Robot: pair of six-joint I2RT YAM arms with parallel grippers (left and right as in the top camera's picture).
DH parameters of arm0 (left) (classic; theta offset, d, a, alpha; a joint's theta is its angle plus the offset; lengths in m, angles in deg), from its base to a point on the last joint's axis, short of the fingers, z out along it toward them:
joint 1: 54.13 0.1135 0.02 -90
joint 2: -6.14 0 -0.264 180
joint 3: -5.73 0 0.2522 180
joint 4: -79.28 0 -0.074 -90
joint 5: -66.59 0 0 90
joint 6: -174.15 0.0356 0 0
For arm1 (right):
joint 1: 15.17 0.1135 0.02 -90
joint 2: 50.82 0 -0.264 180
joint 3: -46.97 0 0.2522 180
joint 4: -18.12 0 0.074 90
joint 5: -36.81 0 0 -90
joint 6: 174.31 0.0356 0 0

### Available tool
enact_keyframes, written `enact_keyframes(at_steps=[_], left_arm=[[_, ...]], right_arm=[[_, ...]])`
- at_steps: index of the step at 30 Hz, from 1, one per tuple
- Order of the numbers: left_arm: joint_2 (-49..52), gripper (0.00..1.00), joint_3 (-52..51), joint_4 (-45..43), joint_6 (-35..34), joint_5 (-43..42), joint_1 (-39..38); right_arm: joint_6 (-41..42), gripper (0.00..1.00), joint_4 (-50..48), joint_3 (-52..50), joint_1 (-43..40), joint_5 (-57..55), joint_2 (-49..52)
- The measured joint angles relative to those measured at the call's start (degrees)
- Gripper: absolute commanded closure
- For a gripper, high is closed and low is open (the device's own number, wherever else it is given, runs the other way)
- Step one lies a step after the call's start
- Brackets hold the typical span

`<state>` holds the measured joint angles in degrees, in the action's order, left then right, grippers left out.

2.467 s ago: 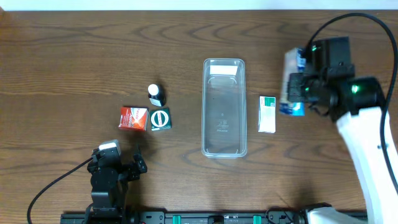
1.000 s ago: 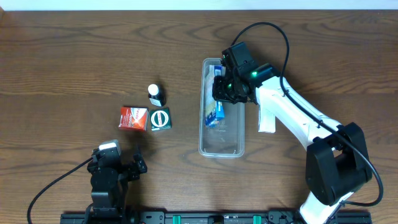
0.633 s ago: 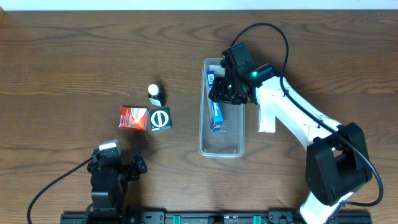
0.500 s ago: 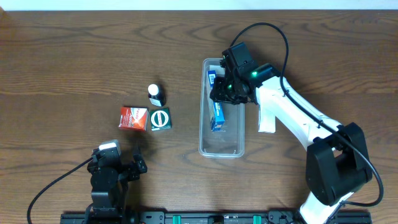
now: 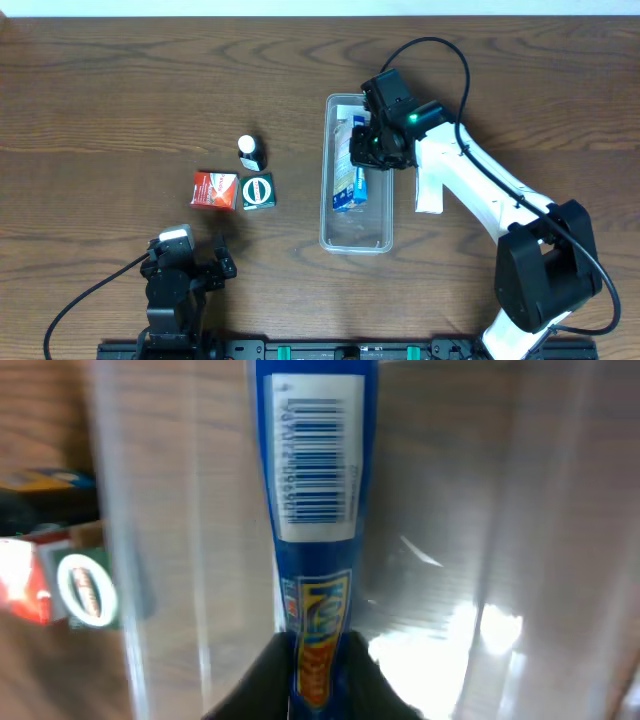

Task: Pack container
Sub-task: 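Lift the blue box and lower it into the clear container, release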

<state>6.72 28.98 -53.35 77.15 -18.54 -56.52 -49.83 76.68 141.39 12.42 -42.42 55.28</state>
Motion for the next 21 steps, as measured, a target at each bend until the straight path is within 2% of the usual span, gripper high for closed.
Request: enact_keyframes(at_steps=[3, 6, 18, 21], left_arm=[[0.00, 0.02, 0.00, 0.00, 0.00, 0.00, 0.00], [0.00, 0.02, 0.00, 0.00, 0.00, 0.00, 0.00], [0.00, 0.02, 0.00, 0.00, 0.00, 0.00, 0.00], [0.00, 0.02, 0.00, 0.00, 0.00, 0.00, 0.00]], right_arm=[[0.57, 0.58, 1.29, 0.00, 0.00, -1.75, 0.00], [0.55, 0.51, 1.09, 0.00, 0.00, -2.75, 0.00], [-0.57, 0.52, -2.03, 0.00, -0.13, -3.32, -4.59], [-0.98, 0.60, -2.01, 0.00, -0.37, -3.41, -7.85]])
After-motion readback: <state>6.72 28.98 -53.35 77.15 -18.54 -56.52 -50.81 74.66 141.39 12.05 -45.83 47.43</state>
